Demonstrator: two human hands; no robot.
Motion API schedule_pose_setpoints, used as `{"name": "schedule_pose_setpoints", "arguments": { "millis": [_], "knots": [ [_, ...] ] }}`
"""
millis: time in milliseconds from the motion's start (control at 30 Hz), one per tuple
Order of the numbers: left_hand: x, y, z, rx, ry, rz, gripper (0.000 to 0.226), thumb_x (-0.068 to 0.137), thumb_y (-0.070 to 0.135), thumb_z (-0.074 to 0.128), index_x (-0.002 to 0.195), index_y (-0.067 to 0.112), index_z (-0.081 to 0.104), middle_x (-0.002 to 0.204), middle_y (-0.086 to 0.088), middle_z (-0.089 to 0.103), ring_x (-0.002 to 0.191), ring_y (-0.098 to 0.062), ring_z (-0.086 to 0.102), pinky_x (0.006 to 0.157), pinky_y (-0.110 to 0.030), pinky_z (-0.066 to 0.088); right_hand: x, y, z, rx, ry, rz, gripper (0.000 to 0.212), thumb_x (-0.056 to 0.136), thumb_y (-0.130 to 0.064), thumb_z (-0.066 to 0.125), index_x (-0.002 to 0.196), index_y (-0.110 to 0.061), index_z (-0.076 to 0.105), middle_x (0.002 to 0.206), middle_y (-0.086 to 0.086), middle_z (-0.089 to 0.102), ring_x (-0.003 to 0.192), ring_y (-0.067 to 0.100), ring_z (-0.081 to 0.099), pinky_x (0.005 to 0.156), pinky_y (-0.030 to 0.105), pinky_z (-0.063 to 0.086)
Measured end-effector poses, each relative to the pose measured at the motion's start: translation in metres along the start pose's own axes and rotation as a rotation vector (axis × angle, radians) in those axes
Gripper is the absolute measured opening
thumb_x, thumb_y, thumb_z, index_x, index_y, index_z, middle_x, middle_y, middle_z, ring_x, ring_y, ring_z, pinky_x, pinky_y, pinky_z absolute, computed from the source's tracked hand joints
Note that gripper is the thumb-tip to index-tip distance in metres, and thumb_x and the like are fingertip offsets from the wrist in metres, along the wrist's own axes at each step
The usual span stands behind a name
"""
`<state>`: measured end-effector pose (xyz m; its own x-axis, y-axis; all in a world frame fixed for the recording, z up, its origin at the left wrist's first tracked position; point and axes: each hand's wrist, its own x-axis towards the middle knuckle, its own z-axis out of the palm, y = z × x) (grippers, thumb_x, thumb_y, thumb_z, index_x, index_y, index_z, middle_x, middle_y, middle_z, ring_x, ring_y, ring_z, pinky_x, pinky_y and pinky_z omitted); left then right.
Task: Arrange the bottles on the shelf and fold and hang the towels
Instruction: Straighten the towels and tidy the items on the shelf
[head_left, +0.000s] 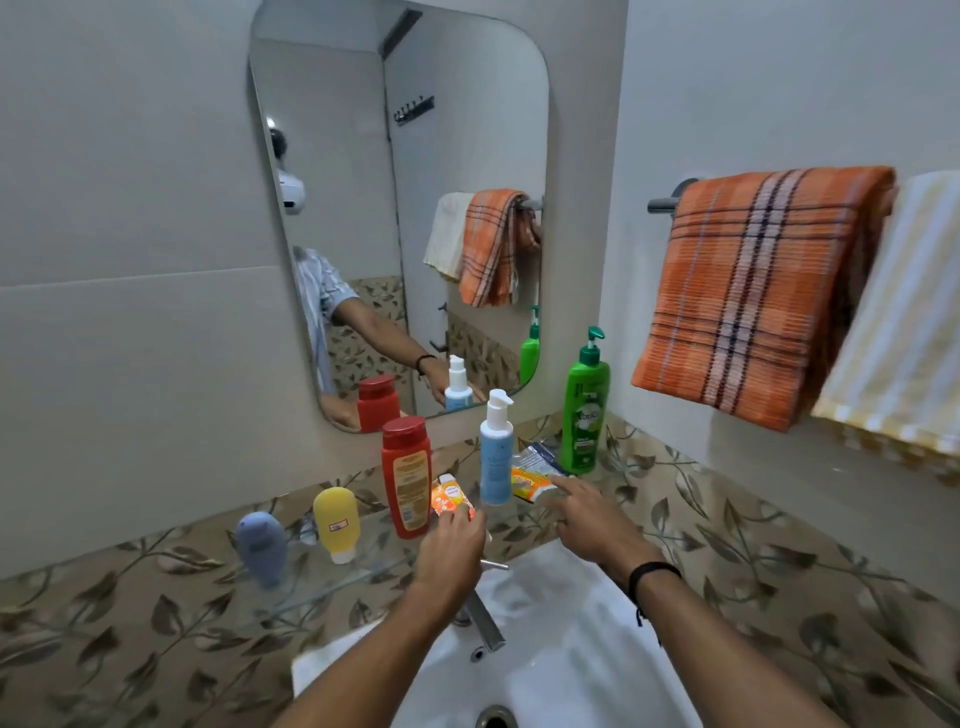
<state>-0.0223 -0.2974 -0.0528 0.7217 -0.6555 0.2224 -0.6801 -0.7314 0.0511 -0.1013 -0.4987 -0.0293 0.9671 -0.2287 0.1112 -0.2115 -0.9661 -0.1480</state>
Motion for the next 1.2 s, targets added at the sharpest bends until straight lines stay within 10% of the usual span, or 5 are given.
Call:
{"name": "schedule_pose_setpoints", "arguments": {
  "millis": [367, 633, 800, 1200],
  "knots": [
    [-0.022, 0.008, 0.003, 0.024, 0.091, 0.03, 0.041, 0.093, 0.007, 0.06, 0.133, 0.018, 0.059, 0.142, -0.001, 0.057, 0.126, -0.024, 0.054, 0.085, -0.041, 0.057, 0.008, 0.006, 0.014, 0.024, -0.031, -0.05, 0.052, 0.097, -0.02, 0.048, 0.148, -0.03, 0.044, 0.159, -0.005, 0.035, 0.147, 0.021, 0.028, 0.115, 0.049, 0.035],
    [-0.054, 0.034, -0.013, 0.079, 0.249, 0.158, 0.041, 0.064, 0.016, 0.088, 0.103, 0.024, 0.078, 0.103, 0.006, 0.079, 0.083, -0.018, 0.077, 0.043, -0.027, 0.052, -0.04, -0.006, 0.035, -0.048, 0.365, -0.06, 0.027, 0.074, -0.013, 0.071, 0.1, -0.021, 0.073, 0.1, 0.0, 0.069, 0.098, 0.026, 0.066, 0.084, 0.044, 0.051],
    [-0.082, 0.034, -0.016, 0.056, 0.366, 0.263, 0.02, 0.082, 0.017, 0.064, 0.098, 0.023, 0.075, 0.094, 0.007, 0.078, 0.076, -0.016, 0.073, 0.045, -0.026, 0.051, -0.073, -0.016, 0.044, -0.088, 0.614, -0.019, 0.014, 0.077, -0.008, 0.06, 0.083, -0.016, 0.071, 0.078, 0.004, 0.066, 0.074, 0.031, 0.062, 0.071, 0.04, 0.044],
    [-0.213, -0.058, -0.005, 0.147, 0.142, 0.007, 0.031, 0.083, 0.027, 0.043, 0.084, 0.019, 0.073, 0.074, 0.0, 0.07, 0.061, -0.025, 0.069, 0.037, -0.031, 0.049, -0.149, -0.115, 0.086, 0.107, 0.369, 0.017, 0.035, 0.058, 0.013, 0.077, 0.071, -0.014, 0.059, 0.062, 0.003, 0.059, 0.047, 0.031, 0.056, 0.046, 0.027, 0.024]
  ]
}}
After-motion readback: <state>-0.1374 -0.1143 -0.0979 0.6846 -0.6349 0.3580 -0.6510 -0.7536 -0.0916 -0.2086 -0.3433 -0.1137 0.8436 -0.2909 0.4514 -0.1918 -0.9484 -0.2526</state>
